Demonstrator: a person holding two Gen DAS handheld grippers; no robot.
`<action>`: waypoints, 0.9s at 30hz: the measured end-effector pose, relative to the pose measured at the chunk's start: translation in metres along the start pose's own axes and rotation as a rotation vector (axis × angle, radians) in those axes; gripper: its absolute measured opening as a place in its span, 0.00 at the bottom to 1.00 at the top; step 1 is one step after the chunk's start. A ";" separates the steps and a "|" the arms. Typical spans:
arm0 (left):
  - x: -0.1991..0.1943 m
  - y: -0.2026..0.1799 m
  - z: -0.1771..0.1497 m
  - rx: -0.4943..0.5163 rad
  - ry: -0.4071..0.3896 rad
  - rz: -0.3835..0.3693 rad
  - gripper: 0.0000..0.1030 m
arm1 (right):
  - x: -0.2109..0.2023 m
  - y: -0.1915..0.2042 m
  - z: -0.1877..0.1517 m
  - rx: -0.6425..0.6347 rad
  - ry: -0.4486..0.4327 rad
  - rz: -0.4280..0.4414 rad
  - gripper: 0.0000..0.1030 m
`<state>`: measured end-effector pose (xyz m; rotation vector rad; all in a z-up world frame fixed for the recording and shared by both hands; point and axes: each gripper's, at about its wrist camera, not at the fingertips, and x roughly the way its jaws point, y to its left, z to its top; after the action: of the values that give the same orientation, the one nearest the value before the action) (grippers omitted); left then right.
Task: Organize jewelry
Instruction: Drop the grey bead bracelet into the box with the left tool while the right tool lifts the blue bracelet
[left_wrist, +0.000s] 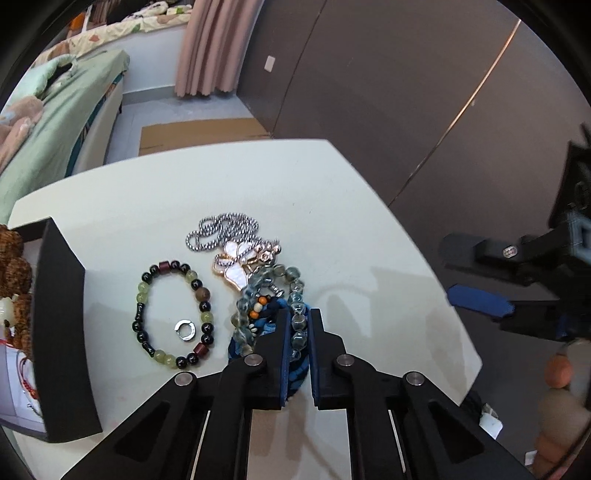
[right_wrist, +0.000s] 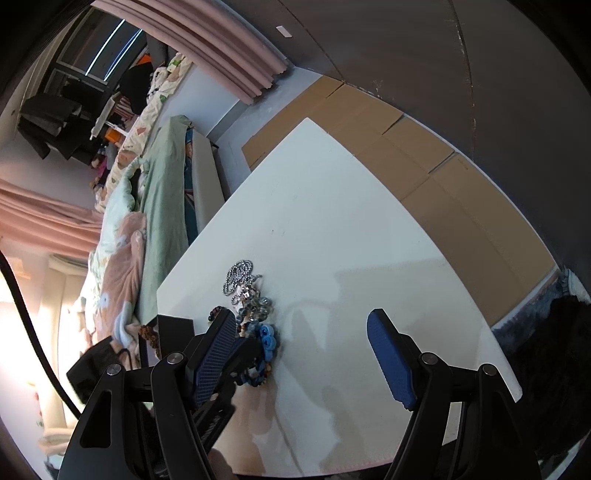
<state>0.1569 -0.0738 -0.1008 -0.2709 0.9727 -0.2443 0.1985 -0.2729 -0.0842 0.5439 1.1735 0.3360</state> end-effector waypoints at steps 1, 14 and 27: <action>-0.003 0.000 0.001 -0.001 -0.009 -0.003 0.09 | 0.001 0.000 0.000 -0.002 0.001 -0.004 0.73; -0.054 0.024 0.006 -0.082 -0.116 -0.035 0.08 | 0.019 0.008 -0.012 -0.049 0.060 -0.024 0.72; -0.088 0.051 0.008 -0.134 -0.179 -0.034 0.08 | 0.067 0.040 -0.036 -0.140 0.163 -0.090 0.55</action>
<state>0.1206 0.0038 -0.0454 -0.4252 0.8084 -0.1821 0.1905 -0.1971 -0.1235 0.3451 1.3158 0.3879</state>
